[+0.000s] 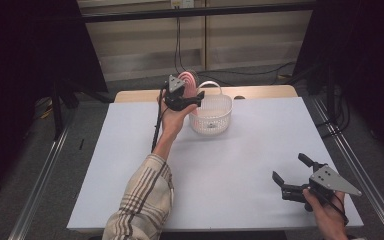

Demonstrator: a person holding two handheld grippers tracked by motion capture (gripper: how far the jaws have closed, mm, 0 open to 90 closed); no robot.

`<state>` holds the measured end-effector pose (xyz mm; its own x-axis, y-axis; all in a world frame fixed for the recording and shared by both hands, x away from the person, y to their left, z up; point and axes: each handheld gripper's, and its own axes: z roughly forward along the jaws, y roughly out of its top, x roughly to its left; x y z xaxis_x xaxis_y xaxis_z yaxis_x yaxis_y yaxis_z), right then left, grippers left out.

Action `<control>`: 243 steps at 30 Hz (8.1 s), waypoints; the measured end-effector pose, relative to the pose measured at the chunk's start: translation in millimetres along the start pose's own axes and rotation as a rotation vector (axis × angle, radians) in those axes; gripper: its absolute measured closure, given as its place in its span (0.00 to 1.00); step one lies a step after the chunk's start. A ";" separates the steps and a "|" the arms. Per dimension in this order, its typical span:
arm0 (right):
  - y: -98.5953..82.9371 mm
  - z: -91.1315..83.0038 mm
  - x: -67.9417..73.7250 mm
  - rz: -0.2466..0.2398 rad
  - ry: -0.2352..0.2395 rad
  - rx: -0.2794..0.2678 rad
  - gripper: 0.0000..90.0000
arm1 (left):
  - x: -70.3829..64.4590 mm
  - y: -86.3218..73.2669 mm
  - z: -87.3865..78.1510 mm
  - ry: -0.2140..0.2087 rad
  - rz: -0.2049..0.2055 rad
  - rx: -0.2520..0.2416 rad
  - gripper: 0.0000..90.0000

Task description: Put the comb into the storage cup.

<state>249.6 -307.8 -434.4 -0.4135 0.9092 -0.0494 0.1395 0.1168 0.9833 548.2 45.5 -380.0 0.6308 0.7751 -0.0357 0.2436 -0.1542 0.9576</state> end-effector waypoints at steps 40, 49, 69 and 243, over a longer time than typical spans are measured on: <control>-0.7 1.6 -0.2 -0.004 0.006 0.009 0.00 | 2.6 13.5 0.7 -0.056 -0.068 -0.026 0.20; -0.7 1.7 0.5 0.000 0.011 0.010 0.00 | 6.4 13.1 7.1 -0.017 -0.105 -0.029 0.19; -0.7 1.4 0.6 0.001 0.017 0.010 0.00 | 7.2 9.8 12.4 -0.001 -0.069 0.012 0.09; 2.1 -1.6 0.9 0.000 -0.050 -0.024 0.00 | -18.6 -107.2 -239.1 0.009 0.010 -0.135 0.02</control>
<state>248.1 -307.4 -432.0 -0.3679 0.9281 -0.0570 0.1182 0.1075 0.9872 334.2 194.2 -413.6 0.6258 0.7797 -0.0236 0.1356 -0.0789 0.9876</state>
